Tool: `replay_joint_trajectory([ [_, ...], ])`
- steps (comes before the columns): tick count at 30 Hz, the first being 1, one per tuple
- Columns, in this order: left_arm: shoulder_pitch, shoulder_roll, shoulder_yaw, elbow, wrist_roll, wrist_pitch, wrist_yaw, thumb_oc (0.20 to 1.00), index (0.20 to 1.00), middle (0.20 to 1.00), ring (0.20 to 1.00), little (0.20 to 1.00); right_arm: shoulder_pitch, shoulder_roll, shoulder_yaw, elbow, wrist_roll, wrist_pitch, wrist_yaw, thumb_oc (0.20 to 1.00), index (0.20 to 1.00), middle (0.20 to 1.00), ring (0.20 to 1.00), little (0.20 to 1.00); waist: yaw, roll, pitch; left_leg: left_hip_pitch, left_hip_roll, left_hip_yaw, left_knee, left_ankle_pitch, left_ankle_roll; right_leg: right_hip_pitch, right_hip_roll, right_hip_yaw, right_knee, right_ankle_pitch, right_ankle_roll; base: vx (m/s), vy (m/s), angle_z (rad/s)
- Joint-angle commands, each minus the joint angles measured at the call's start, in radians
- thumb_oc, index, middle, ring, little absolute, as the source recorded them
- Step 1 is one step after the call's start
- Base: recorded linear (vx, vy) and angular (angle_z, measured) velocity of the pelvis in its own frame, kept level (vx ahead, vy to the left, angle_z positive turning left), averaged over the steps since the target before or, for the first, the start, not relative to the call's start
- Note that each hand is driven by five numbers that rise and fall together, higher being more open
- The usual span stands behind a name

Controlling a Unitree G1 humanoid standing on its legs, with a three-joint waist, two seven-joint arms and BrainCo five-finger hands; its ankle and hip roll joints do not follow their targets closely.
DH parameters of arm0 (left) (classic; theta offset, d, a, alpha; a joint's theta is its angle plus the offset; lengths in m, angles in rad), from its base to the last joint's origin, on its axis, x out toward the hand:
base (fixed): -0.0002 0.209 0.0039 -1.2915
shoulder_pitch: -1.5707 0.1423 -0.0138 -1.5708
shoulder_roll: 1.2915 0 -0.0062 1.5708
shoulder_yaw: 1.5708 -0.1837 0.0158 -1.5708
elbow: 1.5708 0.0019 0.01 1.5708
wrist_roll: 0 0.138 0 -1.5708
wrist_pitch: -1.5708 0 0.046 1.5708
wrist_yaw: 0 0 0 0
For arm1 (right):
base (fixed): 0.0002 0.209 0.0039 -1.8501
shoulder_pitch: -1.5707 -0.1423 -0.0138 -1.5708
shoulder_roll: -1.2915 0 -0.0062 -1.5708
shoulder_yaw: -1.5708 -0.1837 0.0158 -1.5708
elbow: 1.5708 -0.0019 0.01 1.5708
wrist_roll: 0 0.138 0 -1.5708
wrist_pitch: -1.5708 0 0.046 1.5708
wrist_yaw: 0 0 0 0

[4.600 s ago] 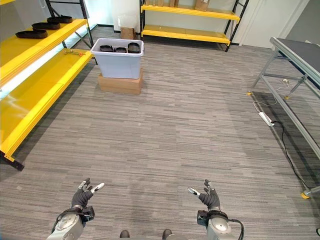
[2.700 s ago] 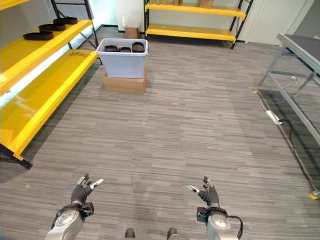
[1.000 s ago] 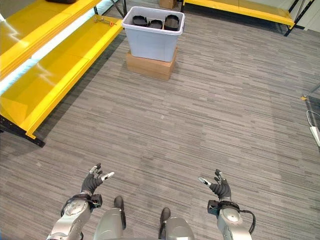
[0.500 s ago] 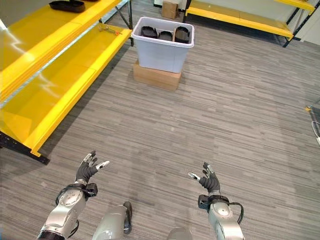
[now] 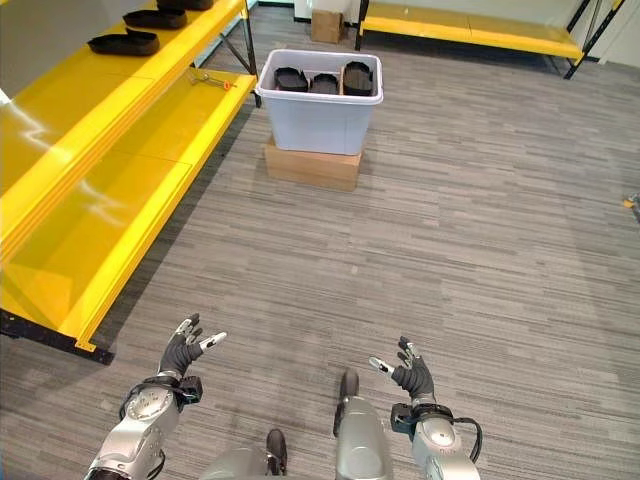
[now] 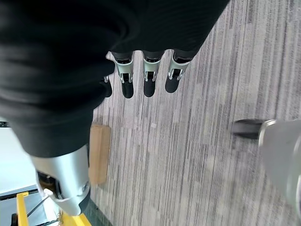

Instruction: Move parts from the plastic box to the shelf.

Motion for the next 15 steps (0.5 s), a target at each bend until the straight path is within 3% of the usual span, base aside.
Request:
replay_joint_trajectory([
  [1, 0.012, 0.024, 0.012, -0.074, 0.046, -0.047, -0.018, 1.0, 1.0, 1.0, 1.0, 1.0, -0.044, -0.054, -0.031, -0.008, -0.007, -0.03, 0.009, 1.0, 1.0, 1.0, 1.0, 1.0, -0.036, 0.024, -0.034, 0.182, -0.014, -0.012, -0.054, -0.059, -0.055, 0.066, 0.031, 0.024, -0.027, 0.135, 0.027, 0.38, -0.145, 0.04],
  [4, 0.006, 0.019, 0.006, -0.078, 0.038, -0.048, -0.013, 1.0, 1.0, 1.0, 1.0, 1.0, -0.049, -0.064, -0.031, -0.009, 0.0, -0.032, 0.008, 1.0, 1.0, 1.0, 1.0, 1.0, -0.046, 0.037, -0.048, 0.195, 0.005, -0.016, -0.052, -0.047, -0.061, 0.045, 0.046, 0.023, 0.026, 0.12, 0.012, 0.35, -0.157, 0.25],
  [6, -0.003, 0.02, 0.003, -0.08, 0.033, -0.048, -0.009, 1.0, 1.0, 1.0, 1.0, 1.0, -0.056, -0.07, -0.032, -0.012, 0.003, -0.032, 0.006, 1.0, 1.0, 1.0, 1.0, 1.0, -0.05, 0.059, -0.056, 0.206, 0.037, -0.016, -0.043, -0.025, -0.077, 0.035, 0.066, 0.01, 0.078, 0.073, -0.01, 0.26, -0.148, 0.12],
  [7, -0.006, 0.018, 0.0, -0.078, 0.026, -0.049, -0.006, 1.0, 1.0, 1.0, 1.0, 1.0, -0.058, -0.074, -0.033, -0.015, 0.003, -0.033, 0.006, 1.0, 1.0, 1.0, 1.0, 1.0, -0.052, 0.065, -0.058, 0.188, 0.051, -0.016, -0.005, 0.014, -0.097, 0.042, 0.078, 0.01, 0.087, 0.053, -0.024, 0.27, -0.199, -0.1],
  [9, -0.016, 0.016, -0.003, -0.073, 0.003, -0.054, 0.002, 1.0, 1.0, 1.0, 1.0, 1.0, -0.065, -0.086, -0.034, -0.009, 0.009, -0.038, 0.002, 1.0, 1.0, 1.0, 1.0, 1.0, -0.051, 0.067, -0.056, 0.115, 0.082, -0.01, 0.181, 0.154, -0.135, 0.083, 0.112, 0.018, 0.083, 0.007, -0.062, 0.26, -0.235, -0.22],
  [11, -0.026, 0.017, -0.01, -0.072, -0.016, -0.061, 0.007, 1.0, 1.0, 1.0, 1.0, 1.0, -0.076, -0.105, -0.034, -0.007, 0.021, -0.045, -0.004, 1.0, 1.0, 1.0, 1.0, 1.0, -0.031, 0.045, -0.038, 0.006, 0.062, -0.038, 0.396, 0.27, -0.156, 0.14, 0.125, 0.035, 0.047, -0.008, -0.095, 0.25, -0.23, -0.2],
  [12, -0.029, 0.019, -0.012, -0.074, -0.021, -0.061, 0.008, 1.0, 1.0, 1.0, 1.0, 1.0, -0.08, -0.113, -0.036, -0.011, 0.026, -0.045, -0.007, 1.0, 1.0, 1.0, 1.0, 1.0, -0.017, 0.031, -0.021, -0.044, 0.052, -0.042, 0.478, 0.283, -0.163, 0.162, 0.126, 0.043, 0.04, -0.016, -0.107, 0.33, -0.242, -0.36],
  [13, -0.02, 0.015, -0.008, -0.076, -0.023, -0.061, 0.012, 1.0, 1.0, 1.0, 1.0, 1.0, -0.079, -0.119, -0.041, -0.018, 0.029, -0.046, -0.014, 1.0, 1.0, 1.0, 1.0, 1.0, 0.007, 0.014, 0.002, -0.121, 0.061, -0.008, 0.544, 0.231, -0.148, 0.211, 0.127, 0.049, 0.025, -0.034, -0.115, 0.23, -0.158, -0.45],
  [14, -0.021, 0.016, -0.008, -0.076, -0.023, -0.061, 0.012, 1.0, 1.0, 1.0, 1.0, 1.0, -0.079, -0.118, -0.041, -0.018, 0.029, -0.046, -0.014, 1.0, 1.0, 1.0, 1.0, 1.0, 0.006, 0.011, -0.001, -0.125, 0.058, -0.008, 0.541, 0.236, -0.147, 0.209, 0.124, 0.049, 0.023, -0.031, -0.114, 0.26, -0.123, -0.31],
  [15, -0.017, 0.011, -0.009, -0.074, -0.024, -0.057, 0.014, 1.0, 1.0, 1.0, 1.0, 1.0, -0.079, -0.116, -0.043, -0.009, 0.027, -0.044, -0.023, 1.0, 1.0, 1.0, 1.0, 1.0, 0.022, 0.003, 0.006, -0.185, 0.055, 0.013, 0.516, 0.203, -0.136, 0.235, 0.123, 0.054, 0.012, -0.037, -0.112, 0.18, -0.04, -0.29],
])
